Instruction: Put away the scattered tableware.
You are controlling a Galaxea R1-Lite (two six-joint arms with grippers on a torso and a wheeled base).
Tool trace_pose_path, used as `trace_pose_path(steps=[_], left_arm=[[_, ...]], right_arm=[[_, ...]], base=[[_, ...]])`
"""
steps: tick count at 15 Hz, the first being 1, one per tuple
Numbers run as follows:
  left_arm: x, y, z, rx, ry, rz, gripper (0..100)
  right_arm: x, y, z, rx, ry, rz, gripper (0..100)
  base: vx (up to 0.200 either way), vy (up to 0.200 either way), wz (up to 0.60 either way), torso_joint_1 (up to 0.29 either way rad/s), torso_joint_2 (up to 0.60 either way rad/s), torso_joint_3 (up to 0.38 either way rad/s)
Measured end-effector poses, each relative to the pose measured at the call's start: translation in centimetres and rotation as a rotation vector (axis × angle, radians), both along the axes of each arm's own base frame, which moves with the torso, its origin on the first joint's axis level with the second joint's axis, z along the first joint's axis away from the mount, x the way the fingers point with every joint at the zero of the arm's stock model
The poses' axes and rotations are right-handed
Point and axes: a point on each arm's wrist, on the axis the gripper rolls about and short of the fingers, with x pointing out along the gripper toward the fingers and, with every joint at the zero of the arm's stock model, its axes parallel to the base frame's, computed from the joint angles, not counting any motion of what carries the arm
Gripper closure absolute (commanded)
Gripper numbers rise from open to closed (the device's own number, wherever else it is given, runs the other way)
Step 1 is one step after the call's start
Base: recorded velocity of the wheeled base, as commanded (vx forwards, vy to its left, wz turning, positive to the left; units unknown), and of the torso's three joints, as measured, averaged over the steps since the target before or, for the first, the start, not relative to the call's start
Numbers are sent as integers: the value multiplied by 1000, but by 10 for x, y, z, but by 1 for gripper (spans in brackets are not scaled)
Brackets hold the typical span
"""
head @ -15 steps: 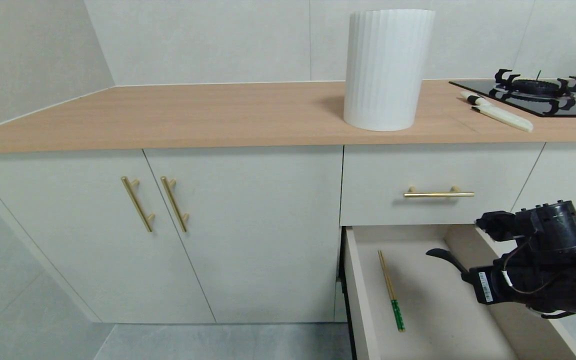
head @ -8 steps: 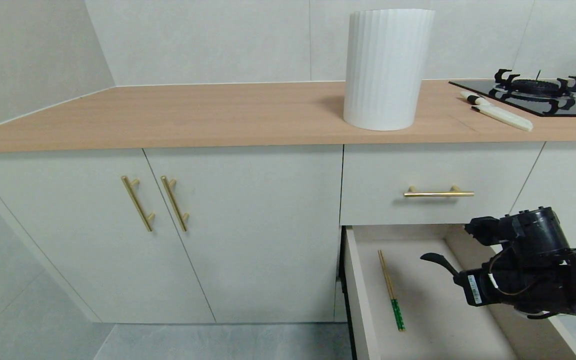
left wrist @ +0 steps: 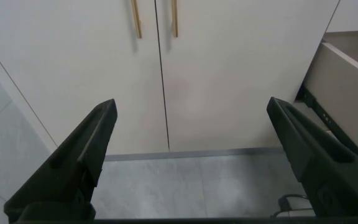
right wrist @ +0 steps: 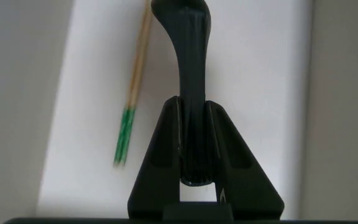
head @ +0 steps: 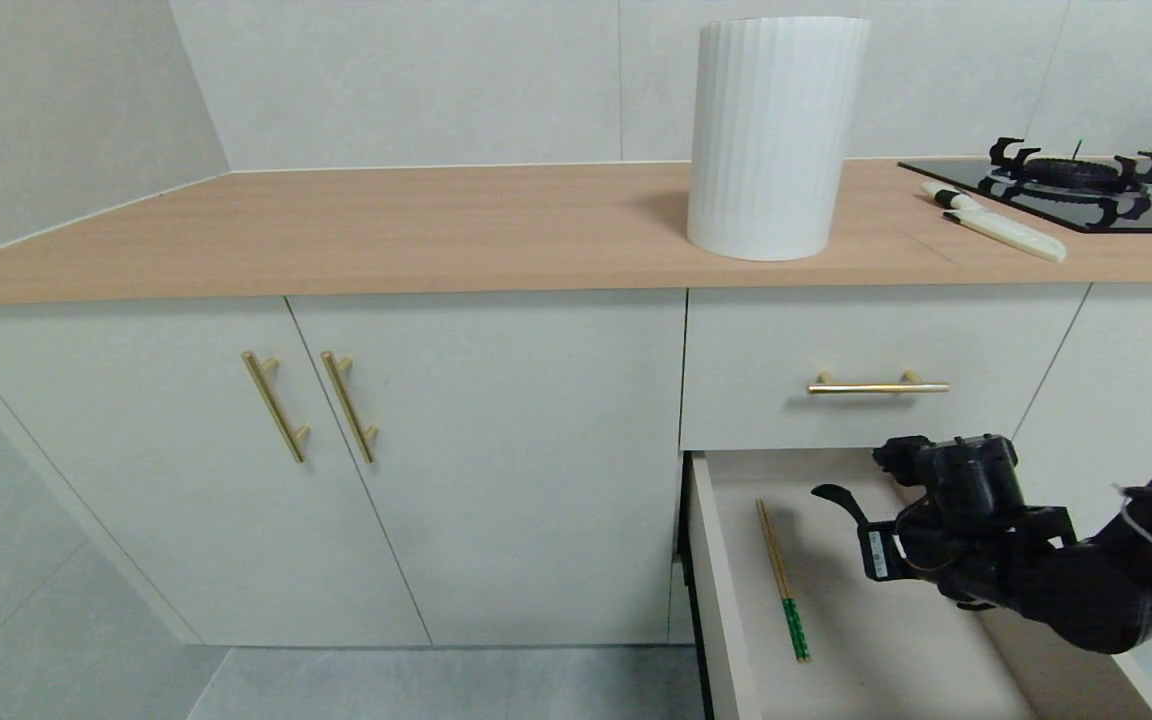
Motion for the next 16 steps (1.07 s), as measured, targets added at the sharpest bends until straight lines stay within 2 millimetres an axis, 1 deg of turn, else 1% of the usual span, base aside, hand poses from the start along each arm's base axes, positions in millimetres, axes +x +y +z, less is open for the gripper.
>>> trace_pose_path(steps=[2, 4, 8, 12, 16], left_arm=[[0, 0, 0, 0, 0, 0, 0], [0, 0, 0, 0, 0, 0, 0], [0, 0, 0, 0, 0, 1, 0], [0, 0, 0, 1, 0, 0, 0], [0, 0, 0, 0, 0, 1, 0]], right_arm=[[11, 3, -19, -11, -22, -36, 100], [15, 4, -36, -33, 4, -53, 100], [18, 5, -57, -51, 55, -55, 100], [19, 5, -70, -63, 91, -54, 100], [19, 5, -75, -66, 103, -53, 100]], base=[[0, 0, 0, 0, 0, 0], [0, 0, 0, 0, 0, 0], [0, 0, 0, 0, 0, 0], [0, 0, 0, 0, 0, 0], [0, 0, 0, 0, 0, 0]])
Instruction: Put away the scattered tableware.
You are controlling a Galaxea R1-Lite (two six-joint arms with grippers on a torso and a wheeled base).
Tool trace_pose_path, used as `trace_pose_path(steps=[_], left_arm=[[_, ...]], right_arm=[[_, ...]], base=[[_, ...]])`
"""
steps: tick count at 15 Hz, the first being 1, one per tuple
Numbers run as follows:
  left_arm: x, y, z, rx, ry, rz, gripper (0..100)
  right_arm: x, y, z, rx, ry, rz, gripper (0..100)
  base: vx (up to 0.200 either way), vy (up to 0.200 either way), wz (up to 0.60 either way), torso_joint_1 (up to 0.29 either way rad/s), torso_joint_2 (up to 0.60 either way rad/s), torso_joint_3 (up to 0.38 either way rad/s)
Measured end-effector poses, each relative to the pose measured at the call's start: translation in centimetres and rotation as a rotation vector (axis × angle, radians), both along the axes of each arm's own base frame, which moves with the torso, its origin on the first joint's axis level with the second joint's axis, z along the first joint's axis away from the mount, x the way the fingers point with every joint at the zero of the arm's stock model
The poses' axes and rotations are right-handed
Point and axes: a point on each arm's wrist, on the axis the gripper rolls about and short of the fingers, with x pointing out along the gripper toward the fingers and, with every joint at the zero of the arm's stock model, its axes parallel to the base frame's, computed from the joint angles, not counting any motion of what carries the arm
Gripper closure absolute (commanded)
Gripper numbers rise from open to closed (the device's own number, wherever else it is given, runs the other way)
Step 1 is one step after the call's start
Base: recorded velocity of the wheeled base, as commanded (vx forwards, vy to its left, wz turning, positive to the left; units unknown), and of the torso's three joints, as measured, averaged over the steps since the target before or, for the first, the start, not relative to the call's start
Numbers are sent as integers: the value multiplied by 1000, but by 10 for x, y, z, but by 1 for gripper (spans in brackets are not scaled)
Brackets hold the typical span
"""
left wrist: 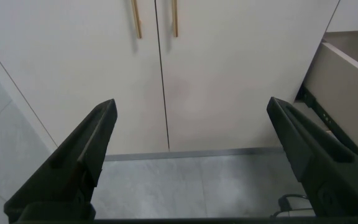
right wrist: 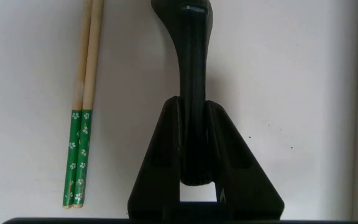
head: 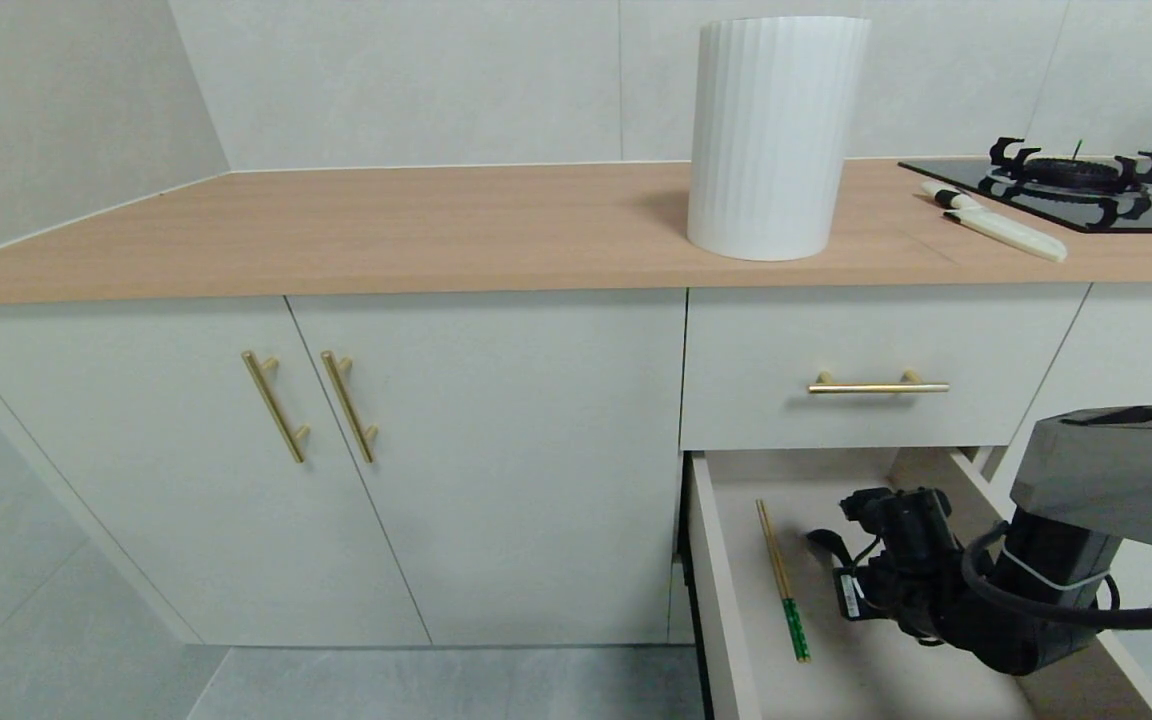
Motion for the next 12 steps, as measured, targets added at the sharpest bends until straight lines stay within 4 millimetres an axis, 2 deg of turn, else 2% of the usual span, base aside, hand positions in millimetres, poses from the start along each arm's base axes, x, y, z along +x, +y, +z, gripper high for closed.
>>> trace_pose_path(steps=[6, 7, 12], left_arm=[[0, 0, 0, 0, 0, -1, 0], [0, 0, 0, 0, 0, 0, 0], [0, 0, 0, 0, 0, 0, 0]], right_arm=[[-1, 0, -1, -2, 4, 0, 100], [-1, 0, -1, -2, 3, -1, 0], [0, 0, -1, -1, 1, -1, 0]], base=[[0, 0, 0, 0, 0, 0], [0, 0, 0, 0, 0, 0], [0, 0, 0, 0, 0, 0]])
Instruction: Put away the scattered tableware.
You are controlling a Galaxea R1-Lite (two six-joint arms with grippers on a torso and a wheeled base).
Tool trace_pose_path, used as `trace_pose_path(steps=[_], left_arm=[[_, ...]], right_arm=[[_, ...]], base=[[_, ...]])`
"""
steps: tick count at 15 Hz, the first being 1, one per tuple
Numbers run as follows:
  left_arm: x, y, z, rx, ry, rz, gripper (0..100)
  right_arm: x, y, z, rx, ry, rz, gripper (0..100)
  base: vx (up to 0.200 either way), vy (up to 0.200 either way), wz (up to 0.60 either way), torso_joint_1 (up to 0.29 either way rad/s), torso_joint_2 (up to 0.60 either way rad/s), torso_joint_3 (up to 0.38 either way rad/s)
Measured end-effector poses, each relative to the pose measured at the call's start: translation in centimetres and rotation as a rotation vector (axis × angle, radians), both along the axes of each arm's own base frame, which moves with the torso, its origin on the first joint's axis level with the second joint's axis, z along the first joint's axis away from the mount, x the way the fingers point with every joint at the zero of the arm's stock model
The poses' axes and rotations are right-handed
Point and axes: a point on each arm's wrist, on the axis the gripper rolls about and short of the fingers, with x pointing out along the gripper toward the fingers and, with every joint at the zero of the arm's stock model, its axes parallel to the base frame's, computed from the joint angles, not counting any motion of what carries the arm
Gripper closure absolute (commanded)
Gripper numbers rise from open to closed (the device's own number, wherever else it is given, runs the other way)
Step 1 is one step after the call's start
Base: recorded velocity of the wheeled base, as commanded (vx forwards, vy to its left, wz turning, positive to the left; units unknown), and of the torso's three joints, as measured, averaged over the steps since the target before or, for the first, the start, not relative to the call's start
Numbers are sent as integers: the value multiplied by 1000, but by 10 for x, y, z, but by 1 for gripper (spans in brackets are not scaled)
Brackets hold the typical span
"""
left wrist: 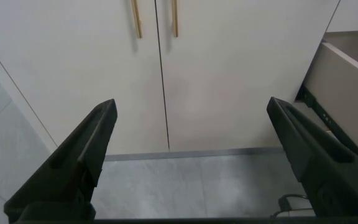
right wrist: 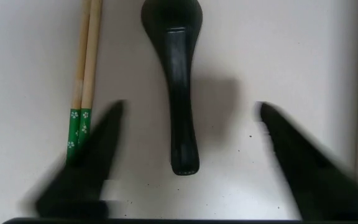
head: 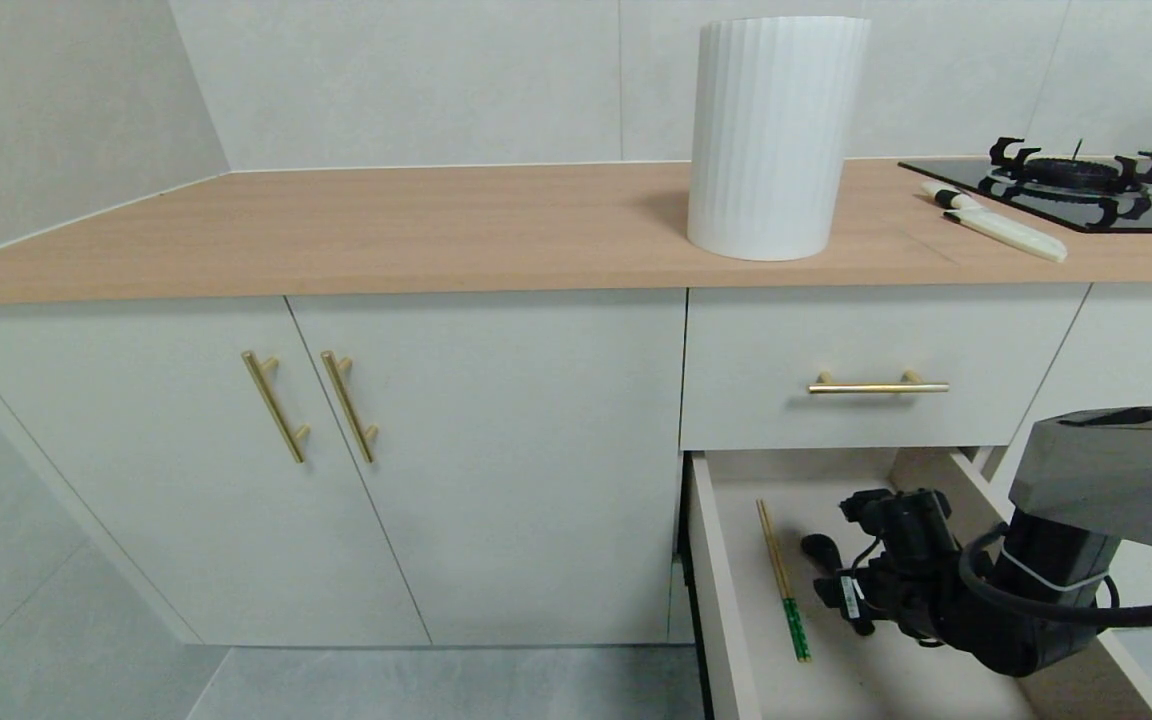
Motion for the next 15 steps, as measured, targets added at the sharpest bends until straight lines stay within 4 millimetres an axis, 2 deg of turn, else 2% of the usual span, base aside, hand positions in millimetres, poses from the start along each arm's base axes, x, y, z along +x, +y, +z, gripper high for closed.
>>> trace_pose_path(steps=[5, 8, 12, 15], left_arm=[[0, 0, 0, 0, 0, -1, 0], [0, 0, 0, 0, 0, -1, 0], [0, 0, 0, 1, 0, -1, 0], [0, 0, 0, 0, 0, -1, 0]], right_arm=[[-1, -1, 3, -8, -9, -11, 0], [-6, -2, 14, -8, -25, -16, 0], [-24, -2, 49, 5, -65, 1, 0], [-45, -5, 82, 12, -20, 28, 0]], base=[[0, 0, 0, 0, 0, 0], [0, 0, 0, 0, 0, 0], [0, 0, 0, 0, 0, 0], [0, 0, 0, 0, 0, 0]])
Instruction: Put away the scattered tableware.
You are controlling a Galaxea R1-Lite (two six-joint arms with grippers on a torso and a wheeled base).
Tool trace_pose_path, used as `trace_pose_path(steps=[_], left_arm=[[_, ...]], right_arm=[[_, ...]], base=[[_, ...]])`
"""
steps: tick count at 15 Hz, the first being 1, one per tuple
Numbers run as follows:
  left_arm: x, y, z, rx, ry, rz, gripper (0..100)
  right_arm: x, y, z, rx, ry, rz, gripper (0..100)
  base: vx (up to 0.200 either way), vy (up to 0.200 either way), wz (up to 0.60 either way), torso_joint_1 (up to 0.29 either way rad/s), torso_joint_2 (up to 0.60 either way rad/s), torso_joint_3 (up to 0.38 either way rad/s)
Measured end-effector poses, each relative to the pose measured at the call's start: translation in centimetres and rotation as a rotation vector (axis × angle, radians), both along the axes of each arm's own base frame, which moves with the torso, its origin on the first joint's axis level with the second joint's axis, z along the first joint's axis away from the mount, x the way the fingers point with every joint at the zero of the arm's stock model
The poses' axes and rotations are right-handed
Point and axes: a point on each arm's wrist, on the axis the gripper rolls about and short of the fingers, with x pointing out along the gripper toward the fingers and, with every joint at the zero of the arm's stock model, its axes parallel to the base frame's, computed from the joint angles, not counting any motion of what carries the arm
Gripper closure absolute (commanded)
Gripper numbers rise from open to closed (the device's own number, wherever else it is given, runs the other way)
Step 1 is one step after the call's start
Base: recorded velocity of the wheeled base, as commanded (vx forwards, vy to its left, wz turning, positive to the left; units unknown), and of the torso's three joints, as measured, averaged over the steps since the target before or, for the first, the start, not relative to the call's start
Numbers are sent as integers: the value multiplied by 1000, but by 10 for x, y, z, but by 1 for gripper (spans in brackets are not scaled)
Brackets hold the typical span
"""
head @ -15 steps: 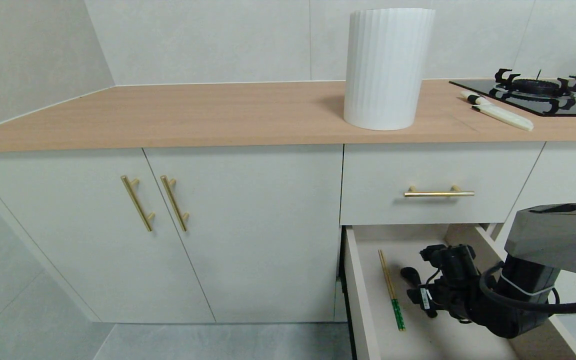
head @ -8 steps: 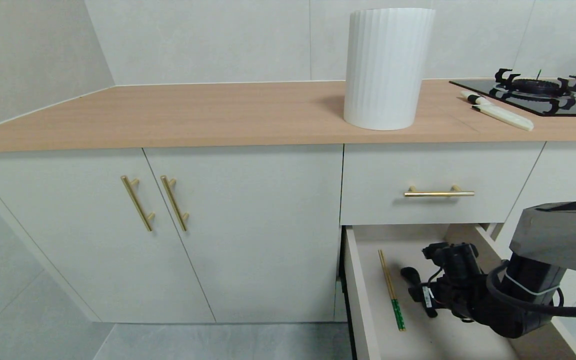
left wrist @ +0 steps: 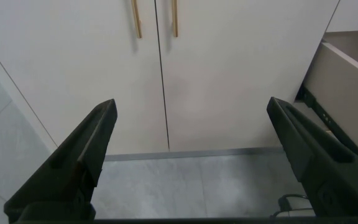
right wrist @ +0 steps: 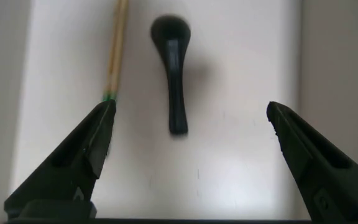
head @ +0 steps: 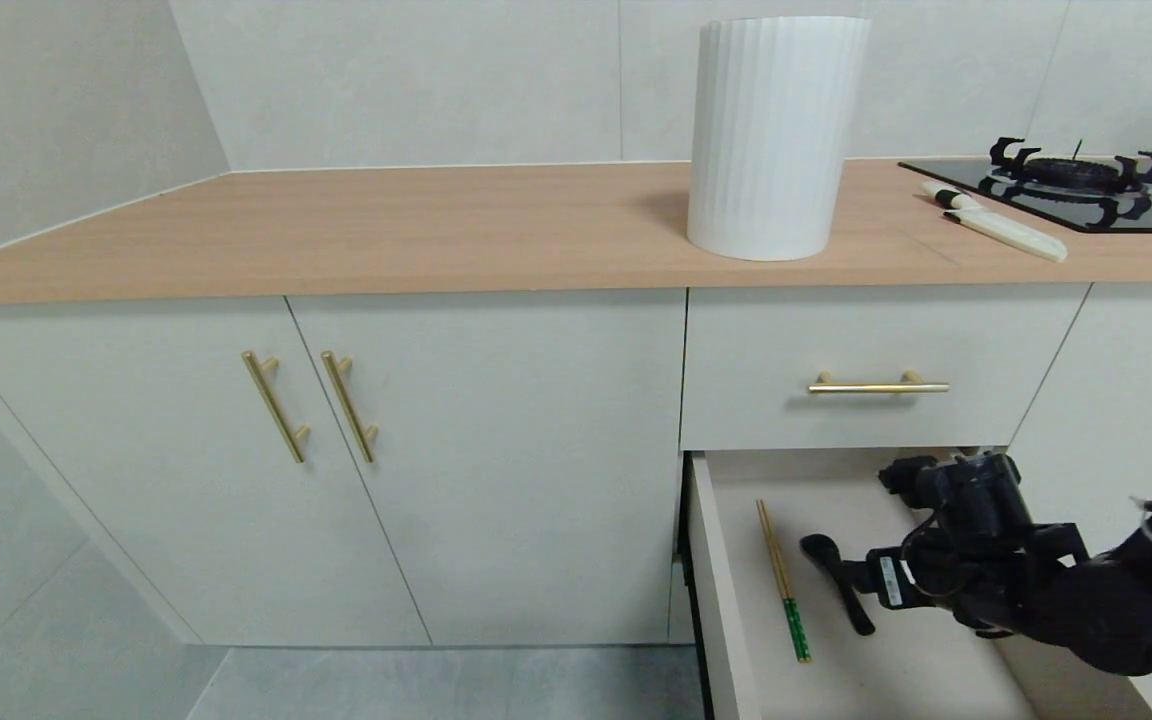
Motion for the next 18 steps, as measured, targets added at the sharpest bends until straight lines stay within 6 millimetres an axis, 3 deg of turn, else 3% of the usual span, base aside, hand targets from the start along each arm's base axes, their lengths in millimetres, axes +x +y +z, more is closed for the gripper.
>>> trace_pose_path(steps=[3, 7, 15, 18], left_arm=[[0, 0, 0, 1, 0, 0, 0], [0, 0, 0, 3, 0, -1, 0], [0, 0, 0, 1, 0, -2, 0], [0, 0, 0, 1, 0, -1, 0]], right_arm=[[-25, -5, 38, 11, 140, -5, 0], [-37, -4, 88, 134, 146, 28, 0], [-43, -3, 99, 136, 111, 44, 0], [-48, -1, 98, 125, 115, 55, 0]], base=[[0, 0, 0, 0, 0, 0], [0, 0, 0, 0, 0, 0], [-200, 0, 0, 4, 1, 4], [0, 0, 0, 0, 0, 0]])
